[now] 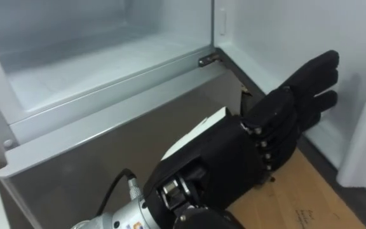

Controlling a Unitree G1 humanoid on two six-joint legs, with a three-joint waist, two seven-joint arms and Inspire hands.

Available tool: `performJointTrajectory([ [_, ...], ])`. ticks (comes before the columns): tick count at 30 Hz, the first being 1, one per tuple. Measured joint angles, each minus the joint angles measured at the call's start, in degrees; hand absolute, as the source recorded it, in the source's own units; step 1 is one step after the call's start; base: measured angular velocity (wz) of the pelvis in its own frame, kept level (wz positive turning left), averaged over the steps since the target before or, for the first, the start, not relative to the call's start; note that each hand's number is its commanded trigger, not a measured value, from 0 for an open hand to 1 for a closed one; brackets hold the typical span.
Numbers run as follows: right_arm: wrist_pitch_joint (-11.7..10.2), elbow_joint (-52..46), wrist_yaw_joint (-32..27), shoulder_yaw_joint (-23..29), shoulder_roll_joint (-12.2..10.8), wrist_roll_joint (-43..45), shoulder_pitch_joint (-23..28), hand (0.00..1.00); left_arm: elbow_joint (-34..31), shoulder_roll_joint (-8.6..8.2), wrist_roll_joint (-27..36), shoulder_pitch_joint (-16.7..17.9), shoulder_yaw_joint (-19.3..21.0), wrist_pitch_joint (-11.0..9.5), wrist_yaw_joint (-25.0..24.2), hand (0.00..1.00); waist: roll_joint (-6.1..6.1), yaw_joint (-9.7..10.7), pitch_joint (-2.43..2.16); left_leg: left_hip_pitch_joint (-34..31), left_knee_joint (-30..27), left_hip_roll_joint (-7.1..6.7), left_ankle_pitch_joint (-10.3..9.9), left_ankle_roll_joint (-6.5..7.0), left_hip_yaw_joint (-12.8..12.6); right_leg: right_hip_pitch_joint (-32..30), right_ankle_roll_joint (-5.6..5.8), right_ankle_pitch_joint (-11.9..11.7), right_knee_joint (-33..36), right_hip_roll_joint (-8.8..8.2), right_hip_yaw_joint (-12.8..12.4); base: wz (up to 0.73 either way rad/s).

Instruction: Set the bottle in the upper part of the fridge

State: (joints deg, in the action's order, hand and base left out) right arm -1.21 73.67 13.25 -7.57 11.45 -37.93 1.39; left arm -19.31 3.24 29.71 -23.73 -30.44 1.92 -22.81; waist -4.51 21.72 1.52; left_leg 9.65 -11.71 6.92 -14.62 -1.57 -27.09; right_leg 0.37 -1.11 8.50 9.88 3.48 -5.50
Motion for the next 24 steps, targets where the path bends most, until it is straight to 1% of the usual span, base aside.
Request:
performJointTrajectory([
  [1,0.0,0.14,-0.02,0.0,0.0,0.0,-0.03,0.0,0.18,0.0,0.0,-0.22,0.0,0.0,-0.14,0.0,-0.01,0.0,0.0,-0.02,-0.02,0.11,-0.01,-0.11,-0.15,-0.1,-0.1,-0.06,0.01,0.11,0.0,-0.11],
  [2,0.0,0.17,-0.13,0.0,0.01,-0.05,0.01,0.0,0.34,0.05,0.11,-0.7,-0.01,0.04,-0.29,0.0,-0.08,0.01,0.01,-0.06,-0.04,0.37,-0.15,-0.57,-0.4,-0.31,-0.18,-0.11,0.05,0.4,0.0,-0.11],
  [3,0.01,0.17,-0.31,0.0,0.01,-0.05,0.01,0.0,0.34,0.05,0.11,-0.89,-0.02,0.06,-0.38,0.0,-0.09,0.01,0.02,-0.07,-0.05,0.47,-0.16,-0.61,-0.44,-0.49,-0.28,-0.16,0.07,0.57,0.0,-0.12],
  [6,0.01,0.18,-0.56,0.51,0.18,-0.07,0.12,0.0,0.81,0.01,0.11,-1.79,-0.02,0.07,-0.42,0.0,-0.38,0.22,0.14,-0.1,-0.08,0.52,-0.15,-0.62,-0.42,-0.71,-0.44,-0.2,0.08,0.69,0.1,-0.09],
  [11,0.01,0.63,-0.5,1.7,0.26,-0.33,0.65,0.0,2.64,-0.02,-0.02,-3.95,-0.02,0.07,-0.37,0.0,-0.6,0.43,0.14,-0.11,-0.1,0.43,-0.16,-0.62,-0.49,-1.37,-0.46,-0.2,0.88,0.74,-0.05,-0.07],
  [17,0.07,2.45,-0.27,2.07,0.83,-0.23,1.26,0.0,3.24,-0.23,0.0,-4.2,0.0,0.07,-0.38,0.0,-0.64,1.45,0.11,-0.61,-0.11,0.35,-0.16,-0.63,-0.67,-1.44,-0.61,-0.29,1.0,0.55,0.29,0.01],
  [20,0.06,2.64,0.08,2.08,0.88,-0.03,1.46,0.0,3.57,-0.23,0.03,-4.2,0.0,-0.04,-0.39,0.0,-0.71,1.57,0.08,-0.45,-0.09,0.41,-0.16,-0.64,-0.42,-1.02,-0.65,-0.31,0.98,0.44,1.0,0.08],
  [22,0.03,2.44,0.12,2.02,0.85,-0.04,1.29,0.0,3.69,-0.22,0.1,-4.2,-0.01,-0.24,-0.4,0.0,-0.73,1.41,0.1,-0.84,-0.1,0.39,-0.15,-0.64,0.25,-0.89,-0.65,-0.31,0.94,0.3,1.52,0.19],
  [24,-0.07,2.02,-0.04,2.01,0.78,0.01,1.2,0.0,3.7,-0.16,0.14,-4.19,-0.19,-0.28,-0.41,0.0,-0.75,1.34,0.11,-1.24,-0.07,0.31,-0.15,-0.65,1.36,-0.9,-0.65,-0.31,0.74,-0.14,3.33,0.35],
])
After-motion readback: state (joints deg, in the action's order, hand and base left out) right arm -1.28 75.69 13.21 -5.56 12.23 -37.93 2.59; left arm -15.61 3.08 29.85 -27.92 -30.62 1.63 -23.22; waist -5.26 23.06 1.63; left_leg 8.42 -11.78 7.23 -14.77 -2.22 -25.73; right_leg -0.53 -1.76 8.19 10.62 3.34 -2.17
